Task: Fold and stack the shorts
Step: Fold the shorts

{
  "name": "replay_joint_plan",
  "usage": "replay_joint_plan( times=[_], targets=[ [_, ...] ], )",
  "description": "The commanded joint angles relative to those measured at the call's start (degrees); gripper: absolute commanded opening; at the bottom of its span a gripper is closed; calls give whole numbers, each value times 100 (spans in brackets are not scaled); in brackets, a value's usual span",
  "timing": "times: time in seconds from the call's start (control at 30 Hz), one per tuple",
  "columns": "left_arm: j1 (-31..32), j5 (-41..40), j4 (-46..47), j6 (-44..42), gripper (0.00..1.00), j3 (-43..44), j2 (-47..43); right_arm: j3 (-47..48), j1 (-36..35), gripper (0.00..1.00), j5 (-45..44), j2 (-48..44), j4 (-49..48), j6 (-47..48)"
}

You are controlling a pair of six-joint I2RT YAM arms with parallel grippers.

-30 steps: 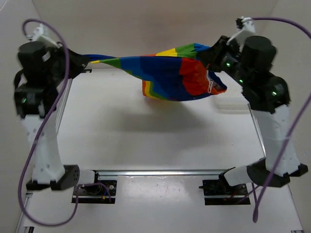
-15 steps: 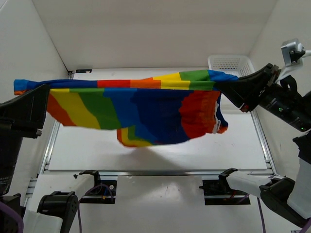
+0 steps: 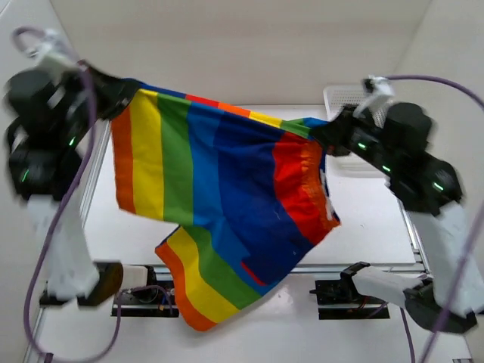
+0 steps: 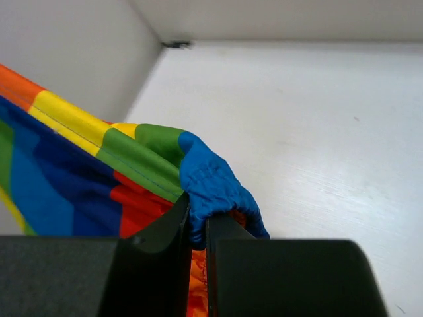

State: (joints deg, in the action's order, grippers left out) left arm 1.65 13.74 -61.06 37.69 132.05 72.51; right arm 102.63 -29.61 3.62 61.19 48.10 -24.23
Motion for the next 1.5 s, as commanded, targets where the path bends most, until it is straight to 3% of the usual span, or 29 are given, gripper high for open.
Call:
replay_joint_plan(
  times=[0.0, 0.2, 0.33, 0.53, 0.7, 0.83, 1.03, 1.17, 1.3, 1.47],
  targets=[
    [-156, -1013, 366, -367, 10, -380, 982, -541, 366, 0, -1575, 700, -150, 410],
    [-358, -1092, 481, -587, 10, -330, 2781, -1043, 1034, 0, -1057, 2422, -1240, 463],
    [-419, -1286, 481, -701, 10, 153, 3883, -509, 1185, 0, -705, 4114, -1539, 516],
    [-586, -1172, 481, -755, 10, 1233, 5139, 1397, 1370, 0, -135, 6085, -1330, 445],
    [-753, -1022, 481, -693, 10, 1499, 5300, 3208, 1483, 0, 262, 7073, -627, 445],
    [-667, -838, 367, -640, 10, 833, 4669, 2720, 1606, 0, 560, 6749, -626, 314],
    [115, -1013, 243, -492, 10, -1538, 2631, 1193, 1861, 0, 1184, 5748, -915, 261],
    [974, -1013, 243, -150, 10, -3662, 1130, 391, 1915, 0, 1238, 4984, -1021, 261],
    [1984, -1136, 243, 499, 10, -5131, 142, -382, 2134, 0, 1291, 4315, -1092, 261],
    [3199, -1303, 243, 1432, 10, -6286, -641, -1724, 2284, 0, 1388, 3280, -1092, 313]
  ],
)
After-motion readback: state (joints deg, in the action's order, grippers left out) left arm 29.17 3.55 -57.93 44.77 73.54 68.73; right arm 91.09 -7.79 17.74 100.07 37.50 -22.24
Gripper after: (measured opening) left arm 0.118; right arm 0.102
